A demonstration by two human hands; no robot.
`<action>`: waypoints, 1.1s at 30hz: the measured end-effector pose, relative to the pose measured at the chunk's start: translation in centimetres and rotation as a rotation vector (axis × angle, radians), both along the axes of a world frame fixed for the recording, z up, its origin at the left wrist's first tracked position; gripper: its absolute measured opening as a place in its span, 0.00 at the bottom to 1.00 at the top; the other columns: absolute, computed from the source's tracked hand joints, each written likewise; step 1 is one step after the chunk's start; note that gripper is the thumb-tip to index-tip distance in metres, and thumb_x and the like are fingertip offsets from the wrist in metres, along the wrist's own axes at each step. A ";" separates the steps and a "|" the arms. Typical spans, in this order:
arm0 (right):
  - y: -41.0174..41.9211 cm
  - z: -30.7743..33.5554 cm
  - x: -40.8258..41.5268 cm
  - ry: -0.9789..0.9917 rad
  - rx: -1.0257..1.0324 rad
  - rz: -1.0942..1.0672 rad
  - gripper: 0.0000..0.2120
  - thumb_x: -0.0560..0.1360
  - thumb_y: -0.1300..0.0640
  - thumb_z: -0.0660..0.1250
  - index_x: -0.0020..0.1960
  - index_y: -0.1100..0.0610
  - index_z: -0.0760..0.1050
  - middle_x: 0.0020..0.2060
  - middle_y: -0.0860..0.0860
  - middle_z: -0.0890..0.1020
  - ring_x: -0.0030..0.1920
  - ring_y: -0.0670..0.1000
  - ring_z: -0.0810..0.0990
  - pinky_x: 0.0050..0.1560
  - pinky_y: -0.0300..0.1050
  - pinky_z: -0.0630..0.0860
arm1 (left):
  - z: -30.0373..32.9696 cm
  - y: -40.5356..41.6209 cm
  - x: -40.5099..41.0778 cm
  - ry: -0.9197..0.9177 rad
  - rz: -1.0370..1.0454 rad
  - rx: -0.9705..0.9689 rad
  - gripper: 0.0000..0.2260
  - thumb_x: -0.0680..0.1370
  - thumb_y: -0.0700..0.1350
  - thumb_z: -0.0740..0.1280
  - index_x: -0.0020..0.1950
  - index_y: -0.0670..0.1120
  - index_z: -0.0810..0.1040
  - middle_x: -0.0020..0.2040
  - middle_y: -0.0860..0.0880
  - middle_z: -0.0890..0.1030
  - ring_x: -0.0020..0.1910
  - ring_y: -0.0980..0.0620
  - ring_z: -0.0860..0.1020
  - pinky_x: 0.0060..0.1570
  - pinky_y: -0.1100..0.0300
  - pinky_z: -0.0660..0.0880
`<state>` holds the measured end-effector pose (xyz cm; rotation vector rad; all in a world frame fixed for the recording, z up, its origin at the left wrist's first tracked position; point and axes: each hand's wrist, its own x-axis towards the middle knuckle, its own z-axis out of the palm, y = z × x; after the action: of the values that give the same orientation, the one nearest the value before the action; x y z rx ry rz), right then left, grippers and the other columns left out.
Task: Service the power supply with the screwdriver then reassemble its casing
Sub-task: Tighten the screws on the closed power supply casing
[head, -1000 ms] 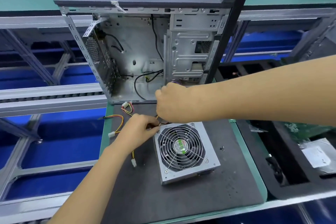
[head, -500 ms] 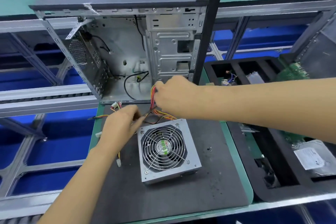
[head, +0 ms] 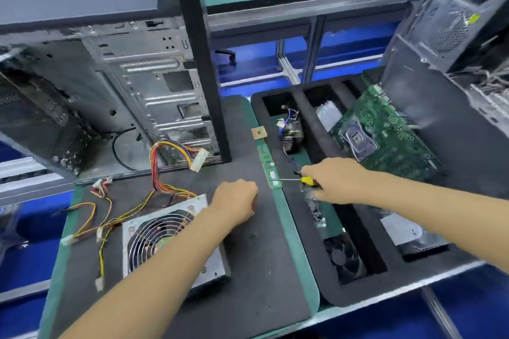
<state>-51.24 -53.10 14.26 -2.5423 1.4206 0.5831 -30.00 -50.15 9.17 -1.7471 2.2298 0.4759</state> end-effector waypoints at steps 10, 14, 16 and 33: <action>-3.8 -9.4 -5.3 -0.092 -0.111 0.017 0.17 0.70 0.44 0.70 0.53 0.51 0.72 0.39 0.48 0.80 0.44 0.53 0.80 0.34 0.42 0.67 | -2.2 -0.7 -3.0 -0.073 0.043 -0.015 0.10 0.79 0.52 0.65 0.53 0.47 0.76 0.54 0.46 0.79 0.54 0.43 0.78 0.44 0.56 0.70; -5.3 -10.1 -5.3 -0.197 -0.120 0.023 0.10 0.72 0.49 0.67 0.37 0.51 0.70 0.31 0.46 0.73 0.40 0.52 0.78 0.33 0.42 0.68 | -3.3 -0.7 -8.7 0.245 -0.090 -0.013 0.09 0.82 0.41 0.60 0.56 0.43 0.79 0.55 0.45 0.80 0.56 0.45 0.76 0.55 0.51 0.72; -6.2 -9.9 -5.5 -0.238 -0.080 -0.018 0.14 0.74 0.49 0.66 0.34 0.50 0.67 0.31 0.47 0.73 0.41 0.53 0.78 0.33 0.42 0.67 | -4.3 -1.4 -11.2 0.179 -0.176 0.041 0.10 0.80 0.35 0.59 0.58 0.40 0.78 0.56 0.42 0.79 0.57 0.43 0.76 0.56 0.50 0.72; -9.4 -9.4 -6.8 -0.394 0.189 -0.169 0.15 0.73 0.46 0.70 0.33 0.50 0.70 0.30 0.45 0.73 0.36 0.51 0.75 0.31 0.42 0.65 | -11.0 -7.1 -18.3 -0.176 -0.159 0.176 0.17 0.79 0.30 0.61 0.67 0.37 0.72 0.67 0.39 0.74 0.65 0.41 0.75 0.59 0.50 0.74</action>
<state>-58.04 -62.48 4.84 -2.2064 1.3455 0.1650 -48.28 -57.28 -1.86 -1.4529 2.1129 0.4496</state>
